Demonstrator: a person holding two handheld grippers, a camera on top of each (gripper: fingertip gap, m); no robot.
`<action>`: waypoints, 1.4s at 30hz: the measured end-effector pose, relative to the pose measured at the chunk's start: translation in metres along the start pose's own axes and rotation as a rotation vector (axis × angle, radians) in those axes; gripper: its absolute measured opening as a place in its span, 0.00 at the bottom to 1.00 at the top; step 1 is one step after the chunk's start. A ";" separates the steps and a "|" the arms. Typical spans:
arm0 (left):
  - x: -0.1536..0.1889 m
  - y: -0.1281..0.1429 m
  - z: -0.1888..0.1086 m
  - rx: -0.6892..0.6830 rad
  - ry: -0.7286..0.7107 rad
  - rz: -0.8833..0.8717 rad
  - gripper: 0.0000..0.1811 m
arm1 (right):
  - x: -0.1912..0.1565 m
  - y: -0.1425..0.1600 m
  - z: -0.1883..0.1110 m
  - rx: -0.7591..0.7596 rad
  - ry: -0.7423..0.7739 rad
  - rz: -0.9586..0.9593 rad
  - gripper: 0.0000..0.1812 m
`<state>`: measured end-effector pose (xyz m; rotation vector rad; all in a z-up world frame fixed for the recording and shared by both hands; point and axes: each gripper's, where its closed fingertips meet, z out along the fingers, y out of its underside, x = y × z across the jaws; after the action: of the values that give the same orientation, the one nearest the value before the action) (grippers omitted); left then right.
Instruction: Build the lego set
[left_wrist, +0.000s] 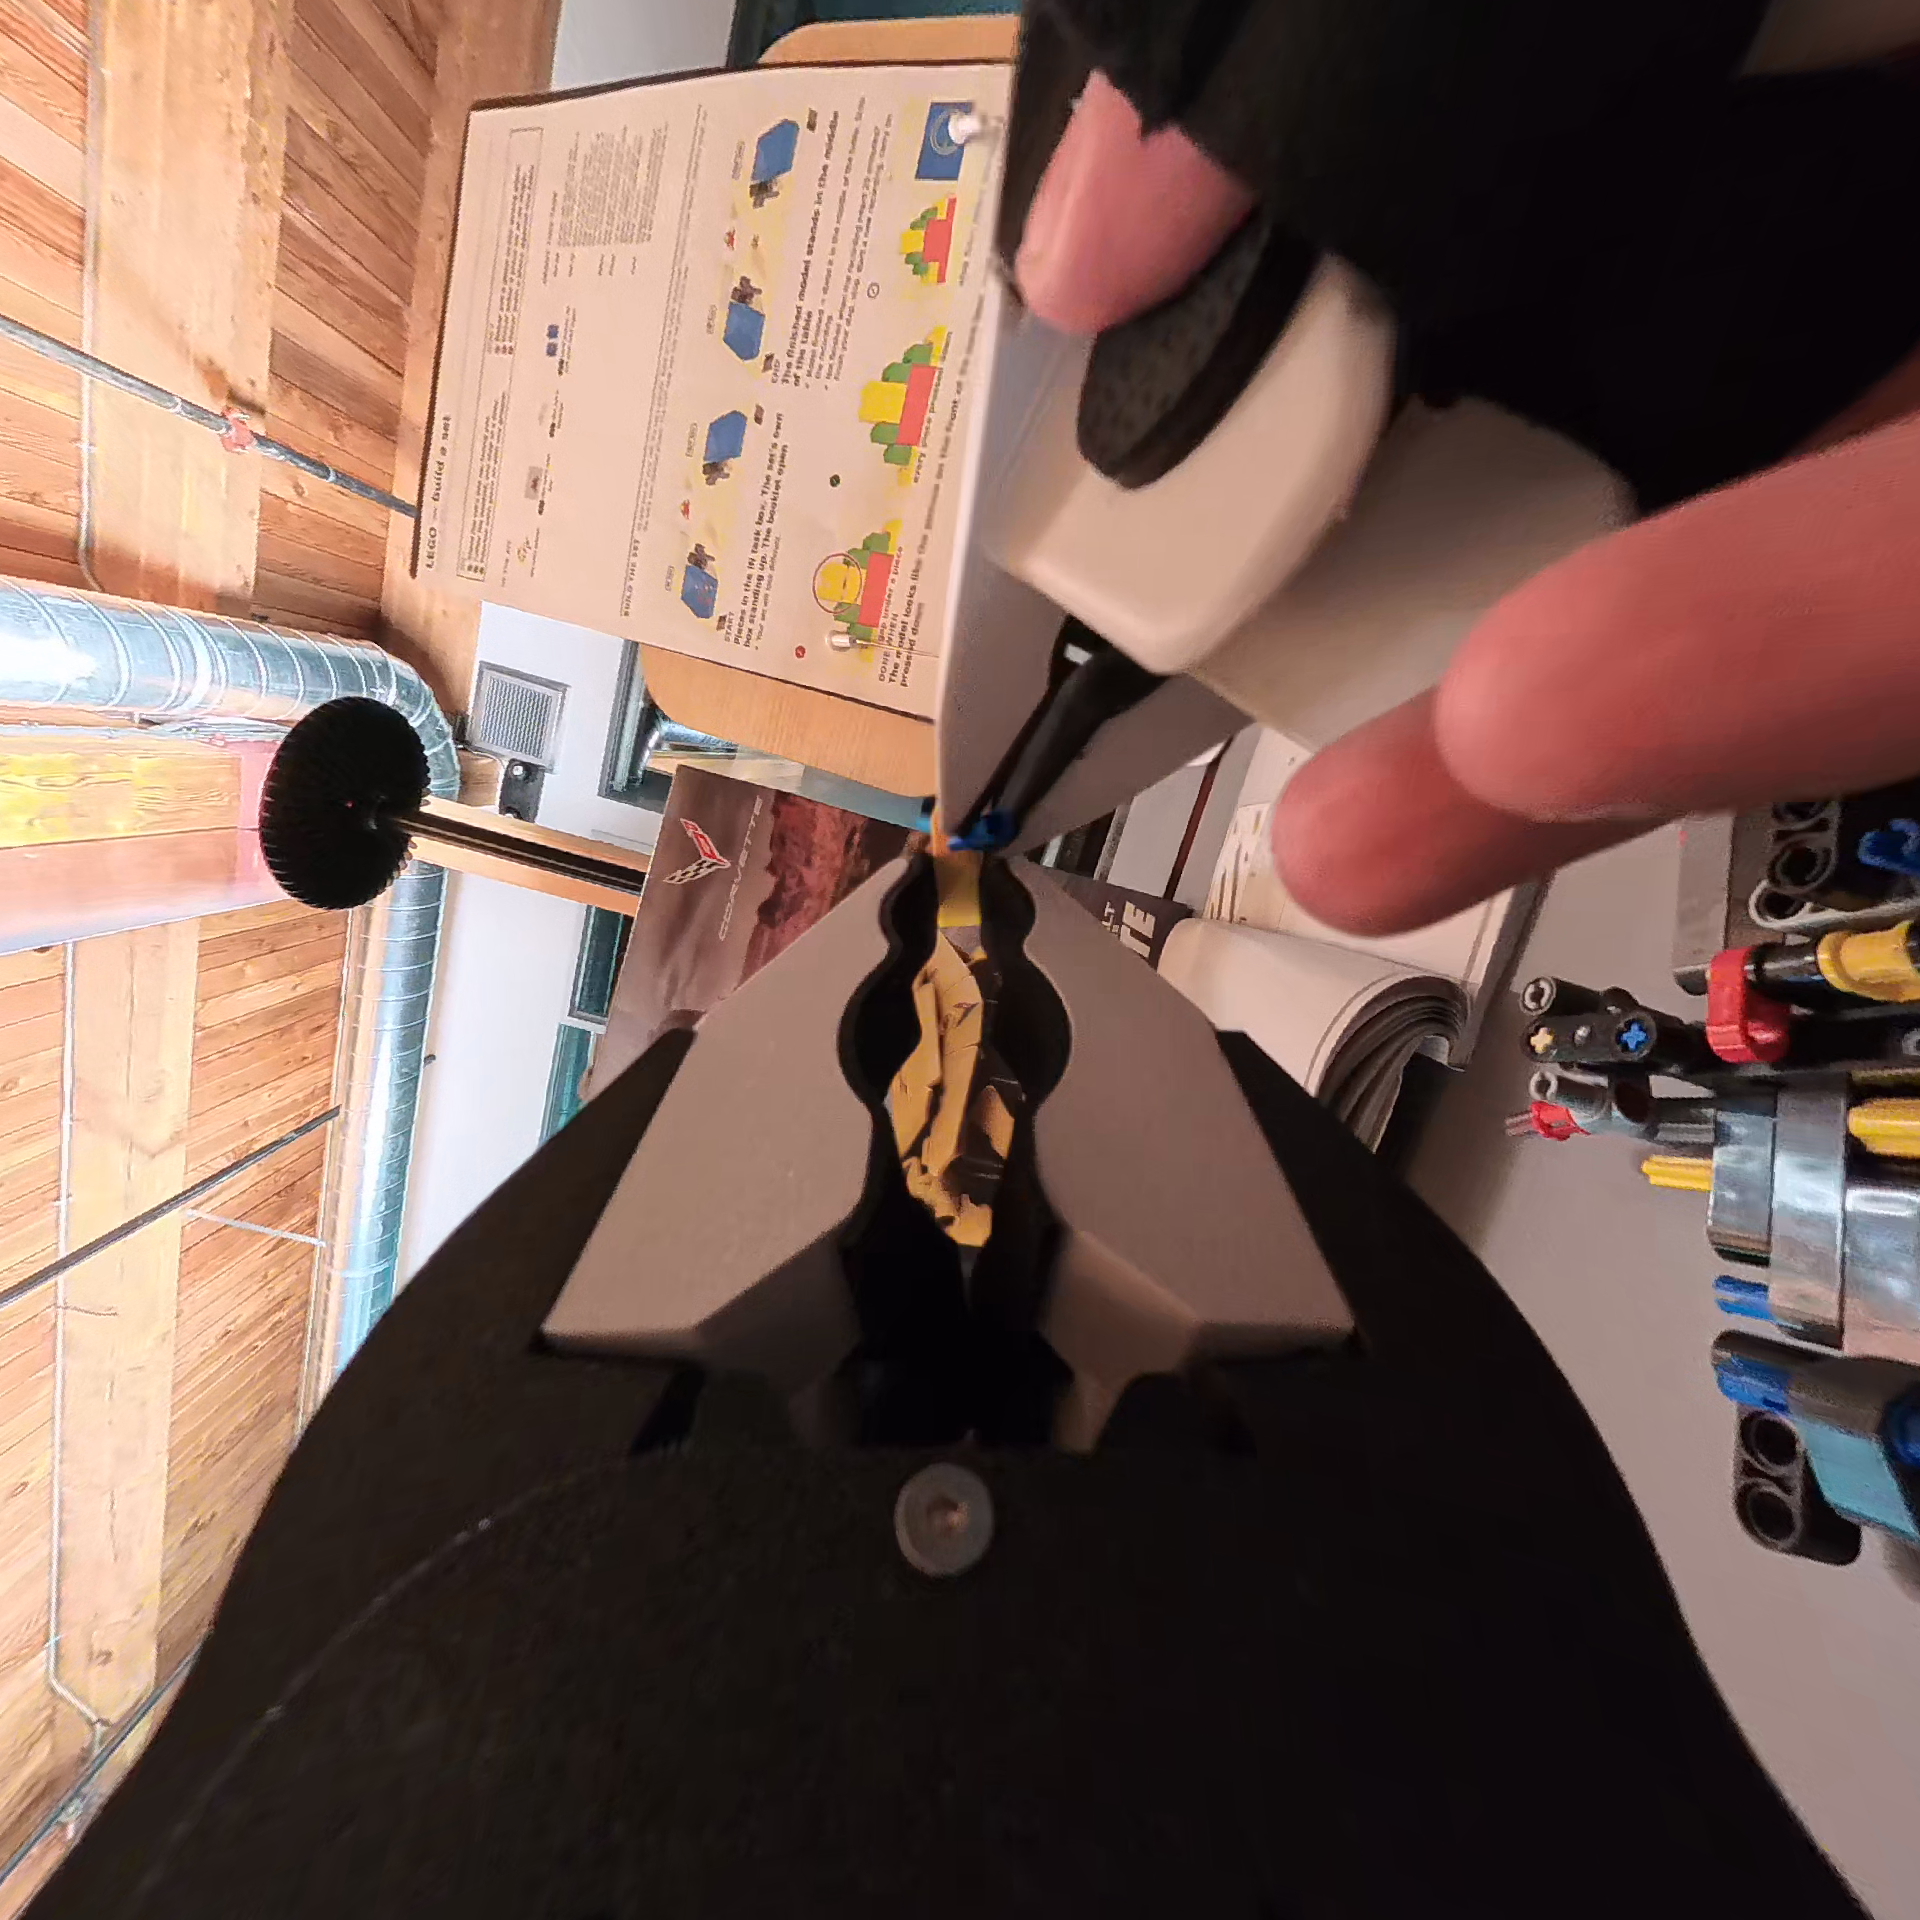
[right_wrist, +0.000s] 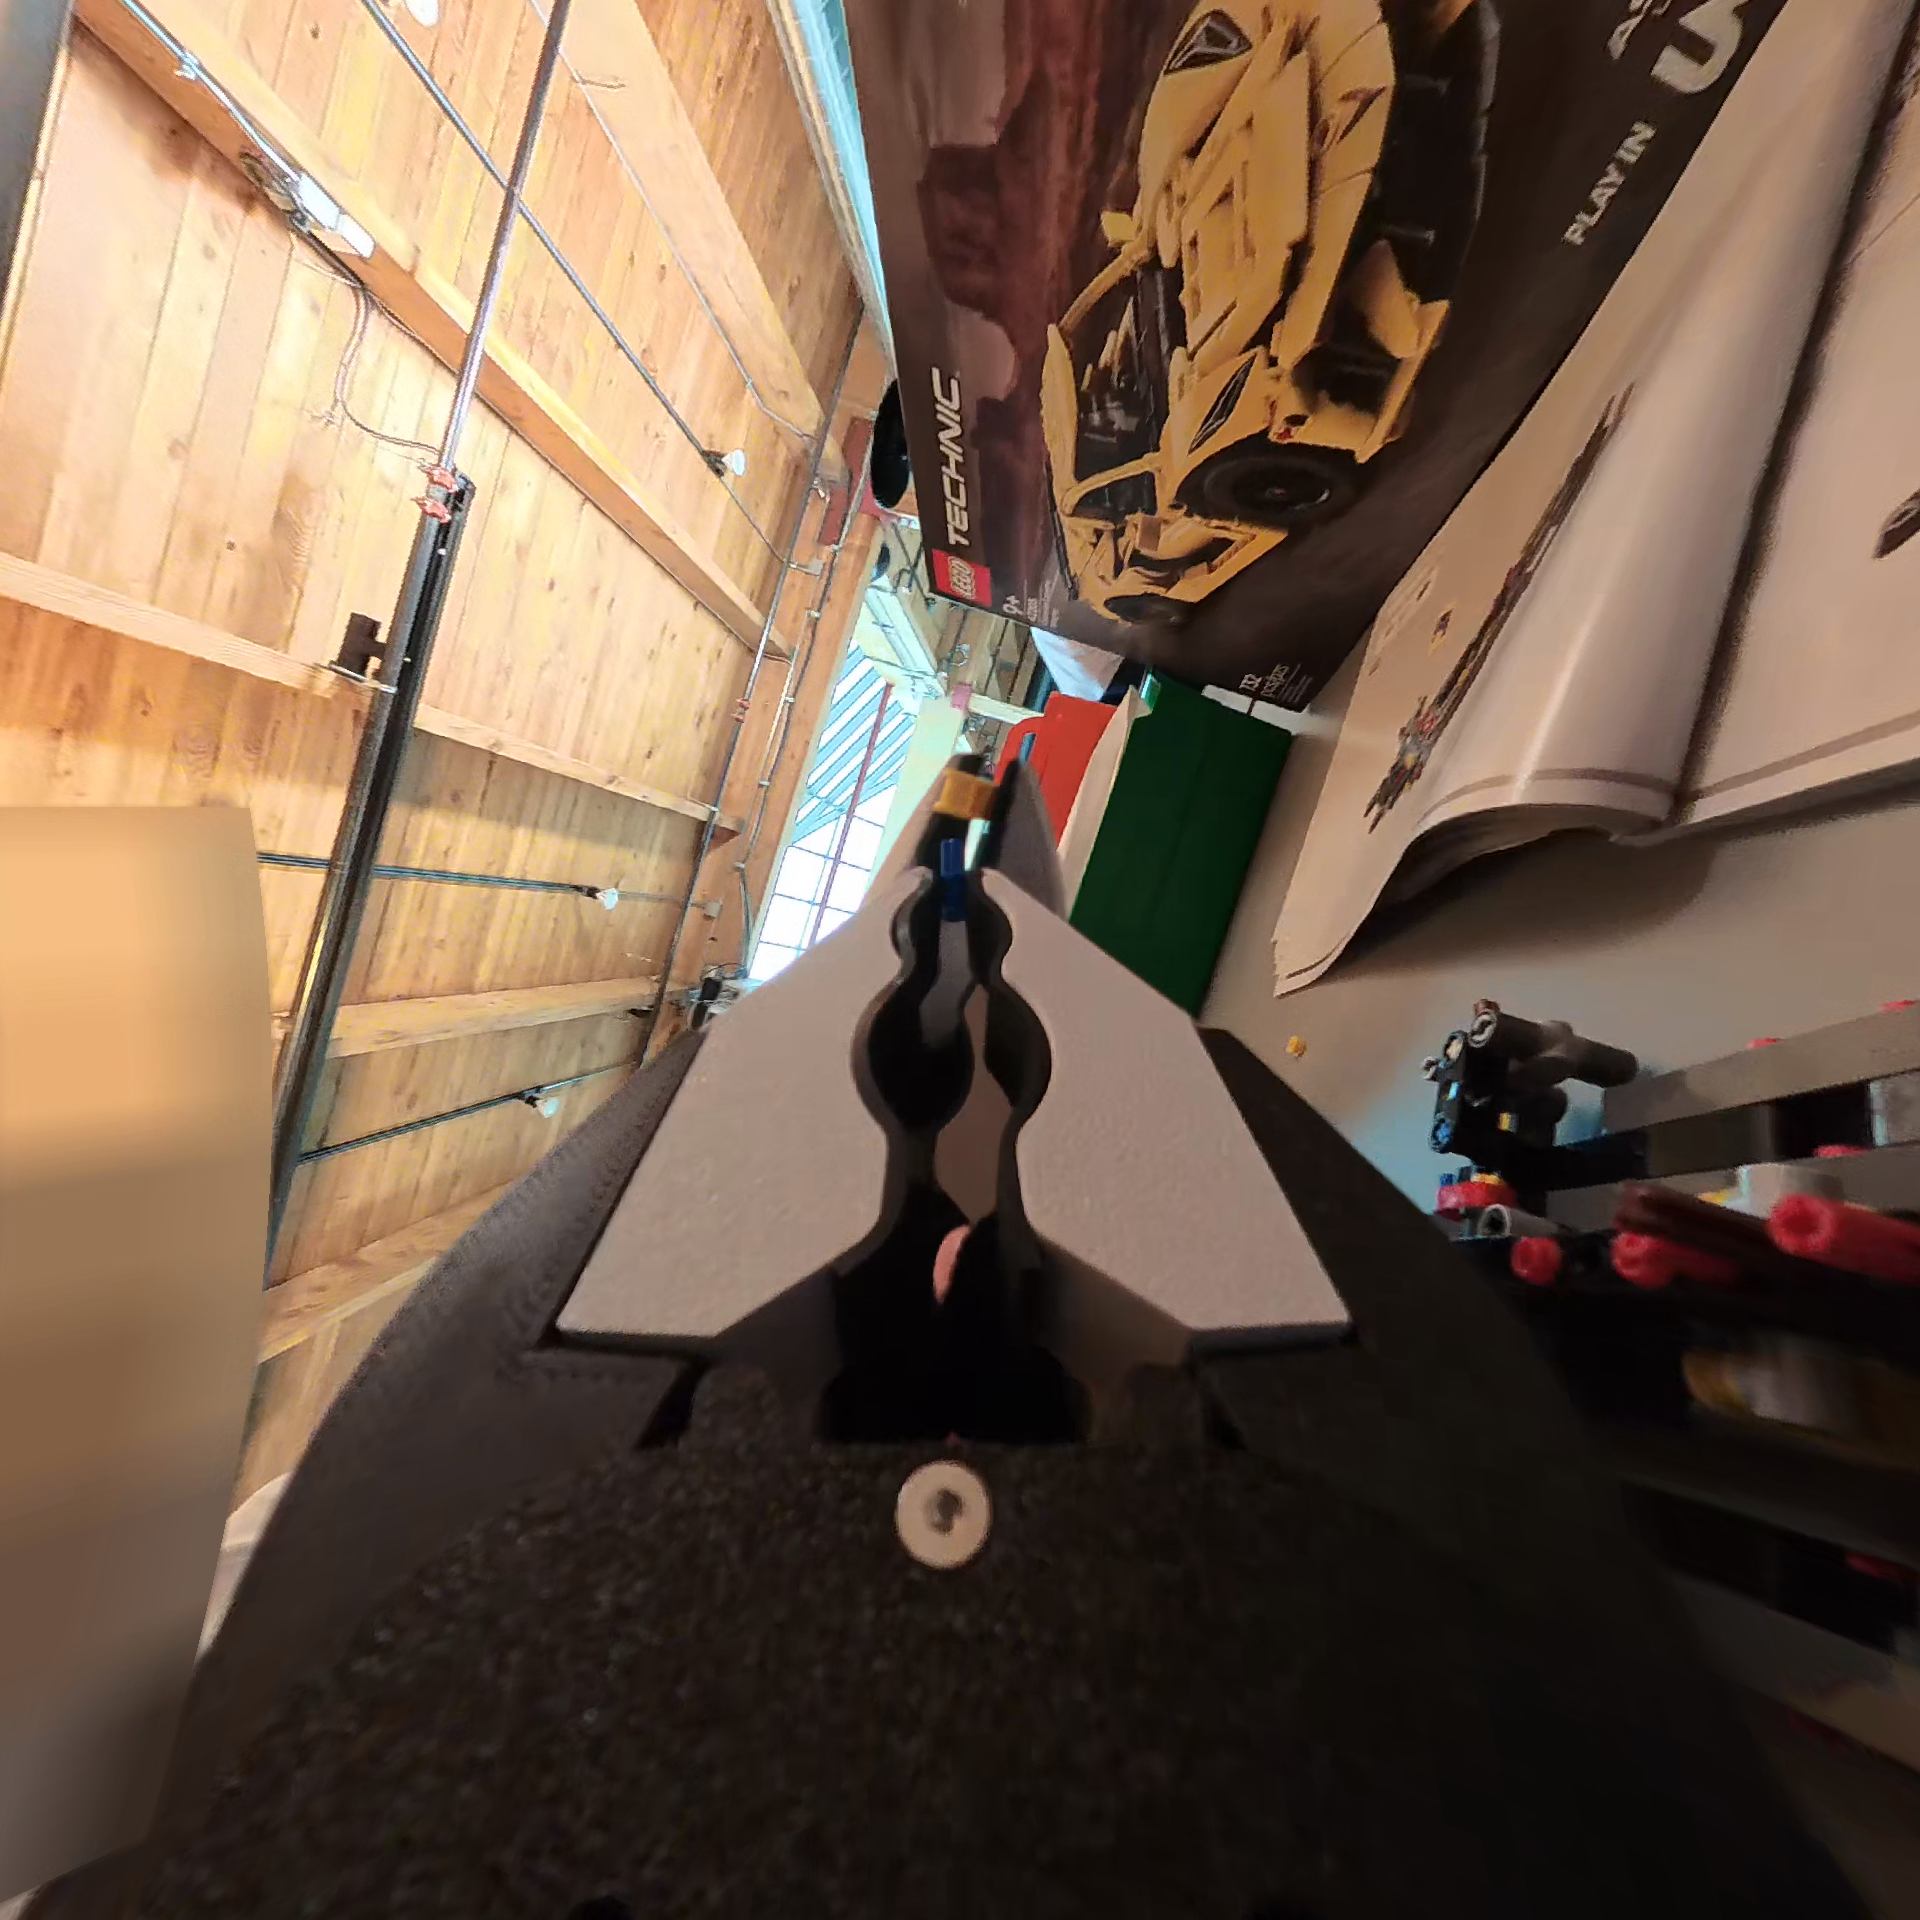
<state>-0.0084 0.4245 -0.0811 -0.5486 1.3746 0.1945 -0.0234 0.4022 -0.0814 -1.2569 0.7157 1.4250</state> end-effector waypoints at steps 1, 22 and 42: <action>0.001 0.000 0.000 -0.001 0.001 0.006 0.03 | 0.000 0.000 0.000 0.006 0.001 0.006 0.01; 0.006 0.000 0.002 -0.035 -0.002 0.054 0.03 | 0.005 -0.011 0.000 0.108 -0.003 0.055 0.01; 0.021 -0.016 -0.004 0.092 -0.015 0.329 0.04 | 0.018 -0.009 -0.022 -0.090 0.349 -0.347 0.02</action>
<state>-0.0005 0.4051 -0.0973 -0.2416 1.4460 0.3985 -0.0061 0.3902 -0.1021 -1.6353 0.6282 0.9746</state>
